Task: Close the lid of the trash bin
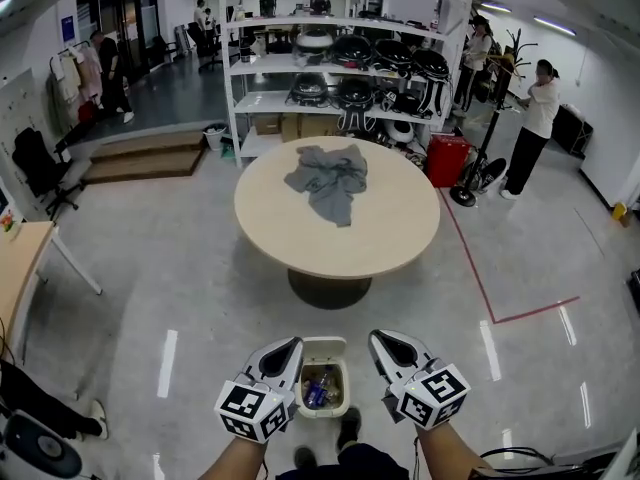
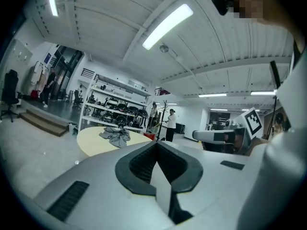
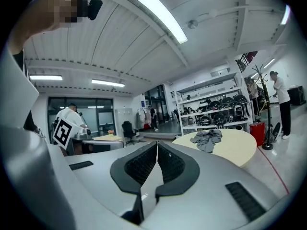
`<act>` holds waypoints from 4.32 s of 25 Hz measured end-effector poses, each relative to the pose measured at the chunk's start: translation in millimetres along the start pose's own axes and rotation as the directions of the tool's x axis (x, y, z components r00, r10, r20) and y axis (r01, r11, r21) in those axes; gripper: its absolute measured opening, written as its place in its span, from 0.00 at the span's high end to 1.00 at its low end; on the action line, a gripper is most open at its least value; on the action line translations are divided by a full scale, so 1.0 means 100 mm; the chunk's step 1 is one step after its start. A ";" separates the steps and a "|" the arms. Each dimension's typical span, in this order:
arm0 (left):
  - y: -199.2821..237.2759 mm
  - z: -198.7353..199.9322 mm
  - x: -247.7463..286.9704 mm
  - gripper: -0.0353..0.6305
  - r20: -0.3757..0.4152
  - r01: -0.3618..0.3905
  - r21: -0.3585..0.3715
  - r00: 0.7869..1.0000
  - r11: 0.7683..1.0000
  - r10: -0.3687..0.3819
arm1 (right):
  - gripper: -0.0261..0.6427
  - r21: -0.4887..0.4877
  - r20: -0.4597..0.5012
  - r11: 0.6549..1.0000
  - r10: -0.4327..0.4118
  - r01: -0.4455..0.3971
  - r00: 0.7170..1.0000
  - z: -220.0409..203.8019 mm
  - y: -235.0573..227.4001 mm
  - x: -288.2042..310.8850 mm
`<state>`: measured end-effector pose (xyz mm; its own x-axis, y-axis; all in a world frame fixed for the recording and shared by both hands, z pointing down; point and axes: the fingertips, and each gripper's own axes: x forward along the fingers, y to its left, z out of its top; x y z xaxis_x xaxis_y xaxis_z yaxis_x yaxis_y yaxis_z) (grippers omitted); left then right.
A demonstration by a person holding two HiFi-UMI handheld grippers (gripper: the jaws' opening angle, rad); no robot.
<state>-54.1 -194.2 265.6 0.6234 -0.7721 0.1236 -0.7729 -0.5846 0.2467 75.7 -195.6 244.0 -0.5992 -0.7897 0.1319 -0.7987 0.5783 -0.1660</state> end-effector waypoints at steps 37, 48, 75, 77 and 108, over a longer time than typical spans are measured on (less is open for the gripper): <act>1.81 -3.47 1.91 0.95 -0.670 -0.148 -0.180 0.743 0.972 -0.011 | 0.94 0.182 -0.621 0.981 0.058 0.072 0.782 -3.69 -1.58 1.92; 1.74 -4.02 1.92 0.95 -0.729 -0.140 -0.206 0.682 0.968 -0.056 | 0.94 0.252 -0.704 0.955 0.070 0.157 0.707 -4.37 -1.57 1.90; 0.89 -6.03 0.47 0.95 -0.887 -0.131 -0.284 0.412 0.950 -0.209 | 0.94 0.328 -0.864 0.939 0.254 0.104 0.434 -6.28 -0.52 0.44; 0.90 -6.14 0.45 0.95 -0.884 -0.150 -0.298 0.415 0.943 -0.213 | 0.94 0.321 -0.871 0.941 0.250 0.107 0.423 -6.40 -0.51 0.40; 1.23 -3.55 1.26 0.95 -0.621 -0.072 -0.230 0.779 0.971 -0.089 | 0.94 0.221 -0.633 0.974 0.098 0.058 0.768 -3.99 -0.98 1.33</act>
<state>-29.0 -274.7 652.6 0.6279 -0.3947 0.6708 -0.7679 -0.4546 0.4513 52.3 -275.5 667.7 -0.5729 -0.4199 0.7039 -0.8004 0.4718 -0.3699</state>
